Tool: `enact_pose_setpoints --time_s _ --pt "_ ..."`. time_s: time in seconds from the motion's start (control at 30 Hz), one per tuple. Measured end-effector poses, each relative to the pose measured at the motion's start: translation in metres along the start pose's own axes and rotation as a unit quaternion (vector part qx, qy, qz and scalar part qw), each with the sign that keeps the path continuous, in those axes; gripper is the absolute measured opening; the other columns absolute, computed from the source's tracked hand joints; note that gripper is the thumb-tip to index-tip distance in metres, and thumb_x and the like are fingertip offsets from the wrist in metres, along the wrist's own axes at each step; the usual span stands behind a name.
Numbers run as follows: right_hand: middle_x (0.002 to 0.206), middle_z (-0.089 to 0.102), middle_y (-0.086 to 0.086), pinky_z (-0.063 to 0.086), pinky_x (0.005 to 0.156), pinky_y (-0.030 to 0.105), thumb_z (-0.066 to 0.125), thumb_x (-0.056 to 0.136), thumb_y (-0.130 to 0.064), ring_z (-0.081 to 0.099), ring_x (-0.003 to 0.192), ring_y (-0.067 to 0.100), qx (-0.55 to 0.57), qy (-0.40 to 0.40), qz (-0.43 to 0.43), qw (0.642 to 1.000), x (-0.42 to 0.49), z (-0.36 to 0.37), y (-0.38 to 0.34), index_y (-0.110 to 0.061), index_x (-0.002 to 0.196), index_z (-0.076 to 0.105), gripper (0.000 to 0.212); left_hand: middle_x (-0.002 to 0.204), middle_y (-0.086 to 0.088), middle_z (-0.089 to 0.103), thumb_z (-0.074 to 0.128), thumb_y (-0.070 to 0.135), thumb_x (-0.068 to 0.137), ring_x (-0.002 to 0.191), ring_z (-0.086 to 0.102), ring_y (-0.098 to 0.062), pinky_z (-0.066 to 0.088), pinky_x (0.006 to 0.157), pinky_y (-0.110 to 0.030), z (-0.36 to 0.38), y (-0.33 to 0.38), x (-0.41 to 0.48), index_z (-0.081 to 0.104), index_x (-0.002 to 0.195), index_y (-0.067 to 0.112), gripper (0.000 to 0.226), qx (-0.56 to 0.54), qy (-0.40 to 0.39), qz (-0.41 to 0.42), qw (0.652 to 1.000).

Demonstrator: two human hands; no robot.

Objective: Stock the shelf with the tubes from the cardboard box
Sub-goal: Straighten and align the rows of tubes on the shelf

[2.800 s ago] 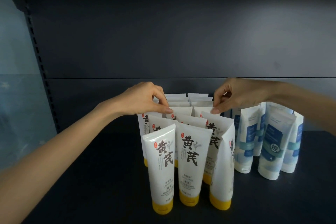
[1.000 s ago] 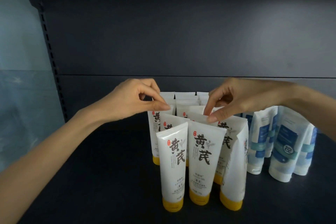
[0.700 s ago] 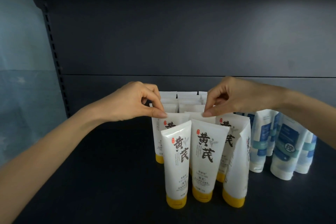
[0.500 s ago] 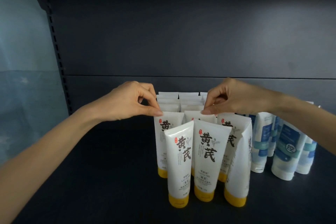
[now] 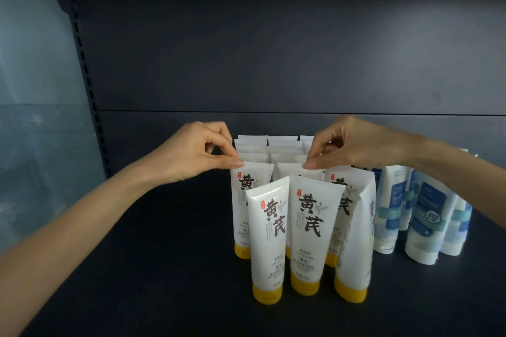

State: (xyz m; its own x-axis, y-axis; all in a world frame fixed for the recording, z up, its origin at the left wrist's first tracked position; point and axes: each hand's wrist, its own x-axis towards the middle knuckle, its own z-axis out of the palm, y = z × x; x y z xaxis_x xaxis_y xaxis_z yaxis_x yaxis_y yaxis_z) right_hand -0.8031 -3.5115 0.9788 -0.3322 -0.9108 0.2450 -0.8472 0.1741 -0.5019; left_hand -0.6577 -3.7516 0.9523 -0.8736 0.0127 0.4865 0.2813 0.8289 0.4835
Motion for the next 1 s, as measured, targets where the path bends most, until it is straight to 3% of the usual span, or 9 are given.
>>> enact_pose_setpoints --time_s 0.1,0.2,0.3,0.4,0.47,0.57,0.7,0.83,1.0 --pt "0.07 0.066 0.008 0.043 0.057 0.02 0.068 0.063 -0.056 0.052 0.06 0.024 -0.009 -0.011 -0.001 1.0 -0.004 -0.005 -0.001 -0.029 0.081 0.076 0.034 0.076 0.019 0.058 0.067 0.055 0.06 0.062 0.042 -0.006 0.039 0.061 -0.022 -0.001 -0.001 0.0 0.075 0.075 0.033 0.028 0.0 -0.009 -0.013 1.0" --pt "0.054 0.04 -0.004 0.033 0.051 0.008 0.069 0.067 -0.055 0.036 0.05 0.004 -0.011 -0.013 0.01 1.0 -0.008 -0.017 0.0 -0.032 0.082 0.076 0.028 0.078 0.017 0.059 0.069 0.055 0.059 0.062 0.041 -0.007 0.038 0.062 -0.027 -0.005 -0.001 0.0 0.075 0.074 0.038 0.024 0.0 -0.02 -0.026 0.999" --pt "0.071 0.053 0.013 0.038 0.061 0.01 0.067 0.067 -0.061 0.043 0.059 0.006 -0.047 -0.044 0.04 0.997 -0.014 -0.029 0.003 -0.035 0.083 0.074 0.031 0.081 0.018 0.06 0.069 0.059 0.058 0.063 0.041 -0.009 0.038 0.063 -0.028 -0.005 -0.001 -0.001 0.074 0.075 0.041 0.026 0.015 -0.03 -0.031 0.999" --pt "0.083 0.06 0.016 0.042 0.071 0.02 0.062 0.067 -0.067 0.049 0.066 0.008 -0.074 -0.063 0.063 0.993 -0.02 -0.035 0.008 -0.031 0.083 0.073 0.041 0.08 0.019 0.06 0.068 0.06 0.057 0.063 0.042 -0.009 0.039 0.063 -0.031 0.0 0.0 0.0 0.074 0.076 0.04 0.028 0.013 -0.031 -0.029 0.999" --pt "0.084 0.062 0.01 0.044 0.076 0.021 0.061 0.067 -0.07 0.051 0.069 0.007 -0.083 -0.077 0.08 0.99 -0.024 -0.038 0.009 -0.03 0.084 0.072 0.046 0.077 0.019 0.059 0.068 0.059 0.058 0.062 0.042 -0.007 0.038 0.062 -0.028 0.003 0.0 0.002 0.074 0.075 0.037 0.029 0.004 -0.028 -0.024 0.999" --pt "0.075 0.062 -0.001 0.043 0.071 0.009 0.062 0.068 -0.069 0.054 0.067 -0.002 -0.076 -0.115 0.096 0.986 -0.028 -0.042 0.006 -0.026 0.085 0.073 0.047 0.074 0.015 0.057 0.07 0.057 0.059 0.061 0.041 -0.005 0.036 0.059 -0.018 0.005 0.0 0.004 0.076 0.072 0.032 0.029 -0.02 -0.03 -0.015 0.999" --pt "0.06 0.061 -0.013 0.039 0.059 0.004 0.067 0.072 -0.053 0.051 0.055 -0.002 -0.066 -0.12 0.086 0.987 -0.029 -0.042 0.005 -0.024 0.072 0.074 0.03 0.073 0.014 0.056 0.072 0.052 0.06 0.059 0.043 -0.003 0.037 0.058 -0.013 0.007 -0.001 0.006 0.076 0.072 0.029 0.026 -0.045 -0.03 -0.01 0.998" --pt "0.054 0.059 -0.008 0.037 0.052 0.008 0.07 0.076 -0.038 0.047 0.049 0.001 -0.05 -0.082 0.061 0.994 -0.028 -0.037 0.007 -0.023 0.066 0.074 0.018 0.074 0.015 0.057 0.071 0.052 0.061 0.061 0.043 -0.004 0.038 0.059 -0.013 0.01 -0.001 0.007 0.076 0.071 0.03 0.025 -0.059 -0.031 -0.01 0.998" --pt "0.076 0.061 0.026 0.041 0.058 0.024 0.071 0.076 -0.036 0.045 0.06 0.019 -0.047 -0.046 0.037 0.997 -0.026 -0.034 0.012 -0.015 0.076 0.075 0.022 0.074 0.016 0.057 0.071 0.05 0.062 0.061 0.043 -0.005 0.038 0.061 -0.015 0.012 -0.002 0.007 0.075 0.071 0.029 0.023 -0.065 -0.028 -0.013 0.997"
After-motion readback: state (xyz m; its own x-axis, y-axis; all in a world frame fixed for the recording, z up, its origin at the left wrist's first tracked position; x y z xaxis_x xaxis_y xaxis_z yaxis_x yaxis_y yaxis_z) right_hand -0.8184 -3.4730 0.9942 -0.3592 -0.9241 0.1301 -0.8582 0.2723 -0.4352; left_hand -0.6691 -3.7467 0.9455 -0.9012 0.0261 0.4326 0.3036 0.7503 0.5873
